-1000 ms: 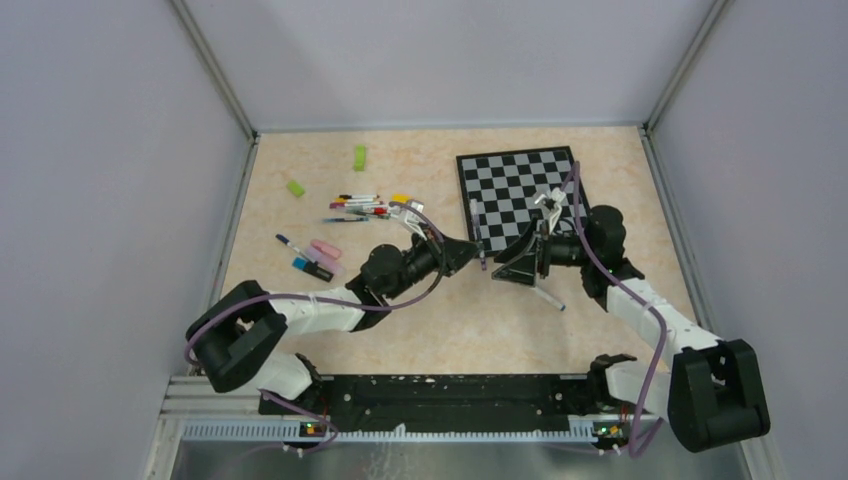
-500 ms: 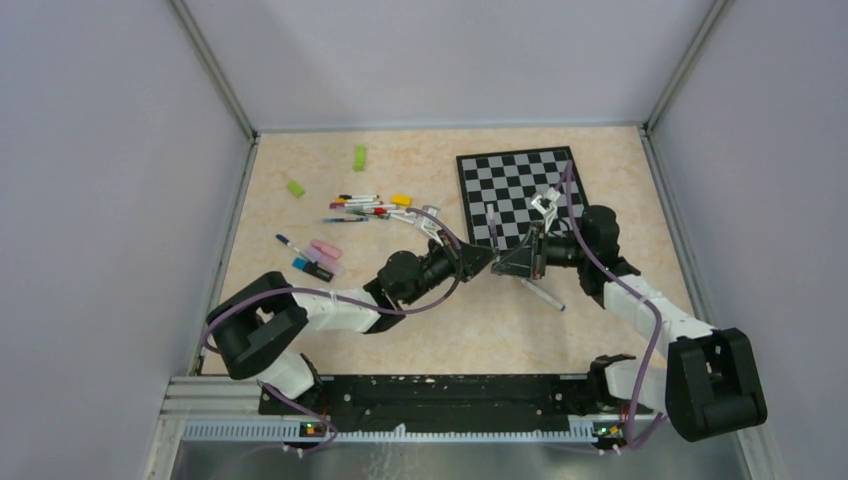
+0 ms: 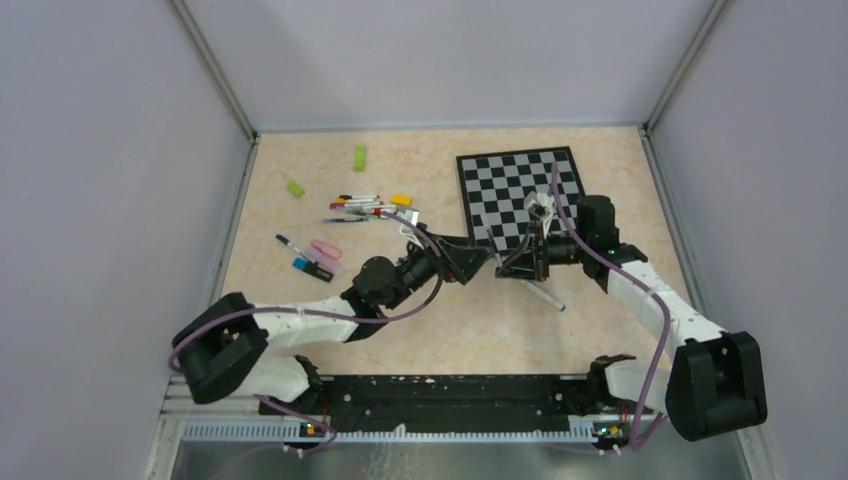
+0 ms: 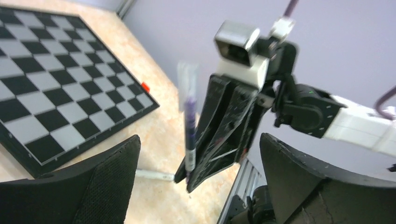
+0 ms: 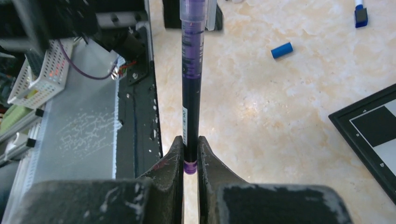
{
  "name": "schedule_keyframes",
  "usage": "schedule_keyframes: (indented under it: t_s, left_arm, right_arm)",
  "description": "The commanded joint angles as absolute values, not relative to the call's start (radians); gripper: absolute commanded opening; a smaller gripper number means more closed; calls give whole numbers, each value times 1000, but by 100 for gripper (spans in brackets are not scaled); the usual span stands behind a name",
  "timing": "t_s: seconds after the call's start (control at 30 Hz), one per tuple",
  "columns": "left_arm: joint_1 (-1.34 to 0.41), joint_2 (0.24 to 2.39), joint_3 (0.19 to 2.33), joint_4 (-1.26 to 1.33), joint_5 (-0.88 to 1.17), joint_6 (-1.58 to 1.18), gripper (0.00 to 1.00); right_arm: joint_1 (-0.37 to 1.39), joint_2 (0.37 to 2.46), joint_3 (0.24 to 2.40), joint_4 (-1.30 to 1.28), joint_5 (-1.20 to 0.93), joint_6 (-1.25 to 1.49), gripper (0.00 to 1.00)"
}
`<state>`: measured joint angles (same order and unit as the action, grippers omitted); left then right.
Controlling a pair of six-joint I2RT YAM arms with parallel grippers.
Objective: Open the pen caps
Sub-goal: Pick up the pen from the center of the board.
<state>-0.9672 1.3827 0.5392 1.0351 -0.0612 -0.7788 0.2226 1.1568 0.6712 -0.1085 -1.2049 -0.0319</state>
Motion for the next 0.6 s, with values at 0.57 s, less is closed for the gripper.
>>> schedule_keyframes:
  t_s: [0.57]
  left_arm:
    - [-864,1343,733,631,60,-856,80]
  right_arm:
    - [227,1208,773,-497,-1130,-477,0]
